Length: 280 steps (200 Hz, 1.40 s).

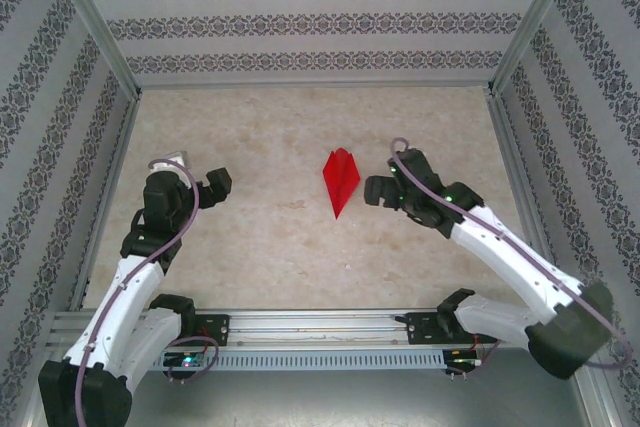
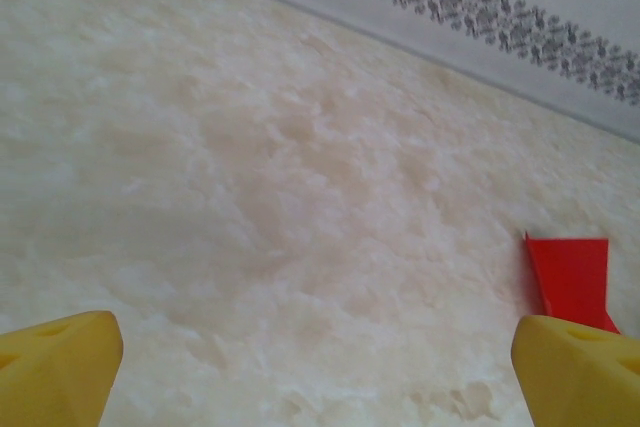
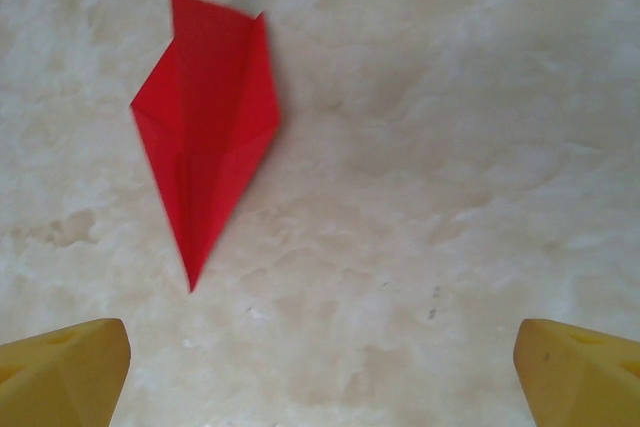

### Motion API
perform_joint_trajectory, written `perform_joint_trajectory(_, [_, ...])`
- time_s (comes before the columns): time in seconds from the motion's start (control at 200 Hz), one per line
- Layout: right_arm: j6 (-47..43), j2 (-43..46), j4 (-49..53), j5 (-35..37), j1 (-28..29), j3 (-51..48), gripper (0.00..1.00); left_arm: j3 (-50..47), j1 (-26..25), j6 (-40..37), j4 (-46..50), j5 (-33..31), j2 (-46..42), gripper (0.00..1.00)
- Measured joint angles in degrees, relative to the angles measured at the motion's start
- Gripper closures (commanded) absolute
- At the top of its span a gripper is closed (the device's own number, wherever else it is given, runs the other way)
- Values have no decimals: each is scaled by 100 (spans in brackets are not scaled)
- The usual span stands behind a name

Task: Fold a paper plane with a square sheet of paper (fold left side to right side)
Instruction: Reset both arms

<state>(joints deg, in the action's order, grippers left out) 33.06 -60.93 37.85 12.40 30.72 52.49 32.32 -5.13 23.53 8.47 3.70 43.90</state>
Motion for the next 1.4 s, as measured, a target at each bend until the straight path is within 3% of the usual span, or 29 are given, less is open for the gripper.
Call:
perform_joint_trajectory(0.36, [-811, 1698, -507, 201, -1674, -1128, 2, -369, 0, -313, -240, -769, -271, 0])
perform_joint_trajectory(0.555, [-1515, 1858, -1274, 177, -2553, -1609, 2, -557, 0, -564, -507, -1137, -170, 0])
perform_joint_trajectory(0.784, [-2332, 863, -3646, -118, -3051, -2780, 2, -868, 2, -957, -1121, -1349, 520, 0])
perform_joint_trajectory(1.074, [-2778, -1150, -7005, -702, -3136, -3458, 2, -1174, 39, -1342, -2186, -1676, 1478, 0])
perform_joint_trajectory(1.309, [-2900, -2441, -8776, -1272, -3139, -3460, 2, -1196, 39, -1720, -2848, -1744, 2033, 0])
perform_joint_trajectory(1.399, [-2900, -2675, -8953, -1447, -3178, -3460, 2, -1198, 44, -1858, -3119, -1703, 2208, 0])
